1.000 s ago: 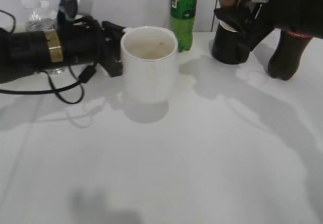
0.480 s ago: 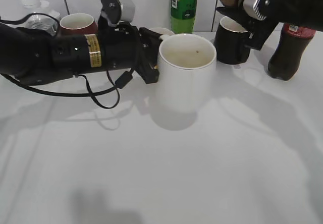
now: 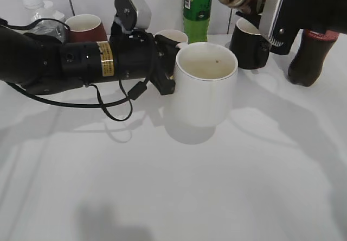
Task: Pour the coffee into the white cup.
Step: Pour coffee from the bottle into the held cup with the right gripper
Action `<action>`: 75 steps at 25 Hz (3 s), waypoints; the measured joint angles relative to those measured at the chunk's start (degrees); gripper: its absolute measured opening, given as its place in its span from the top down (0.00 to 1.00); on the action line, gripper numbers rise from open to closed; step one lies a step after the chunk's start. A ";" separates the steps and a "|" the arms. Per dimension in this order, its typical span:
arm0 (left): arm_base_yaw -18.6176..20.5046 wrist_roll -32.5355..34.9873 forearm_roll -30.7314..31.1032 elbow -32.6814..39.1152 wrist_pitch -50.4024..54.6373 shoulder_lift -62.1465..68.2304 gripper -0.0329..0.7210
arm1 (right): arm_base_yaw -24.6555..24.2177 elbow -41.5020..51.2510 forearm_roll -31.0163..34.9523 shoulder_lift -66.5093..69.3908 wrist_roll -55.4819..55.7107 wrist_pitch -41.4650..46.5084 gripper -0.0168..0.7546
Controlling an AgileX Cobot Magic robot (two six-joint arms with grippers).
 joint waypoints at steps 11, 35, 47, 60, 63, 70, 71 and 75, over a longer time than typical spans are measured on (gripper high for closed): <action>0.00 0.00 0.00 0.00 -2.64 0.00 0.90 | 0.00 0.00 -0.06 0.00 -10.70 0.45 0.28; 0.00 0.00 0.15 0.00 -3.05 0.00 0.90 | 0.00 -0.11 -0.06 0.00 -19.89 1.92 0.28; 0.00 0.00 0.89 0.00 -3.00 0.00 0.90 | 0.00 -0.11 -0.06 -0.02 -21.82 1.98 0.28; 0.00 0.00 1.36 0.00 -3.00 0.00 0.90 | 0.00 -0.11 -0.06 -0.02 -24.64 -1.20 0.28; 0.00 0.00 2.59 0.00 -3.00 0.00 0.90 | 0.00 -0.11 -0.06 -0.02 -25.92 -1.45 0.28; 0.00 0.00 3.51 0.00 -3.00 0.00 0.90 | 0.00 -0.11 -0.06 -0.07 -27.38 -1.67 0.28; 0.00 0.00 3.51 0.00 -3.00 0.00 0.90 | 0.00 -0.11 -0.06 -0.07 -27.81 -1.75 0.28; 0.00 0.00 3.51 0.00 -2.95 0.00 0.90 | 0.00 -0.11 -0.06 -0.09 -29.11 -1.86 0.28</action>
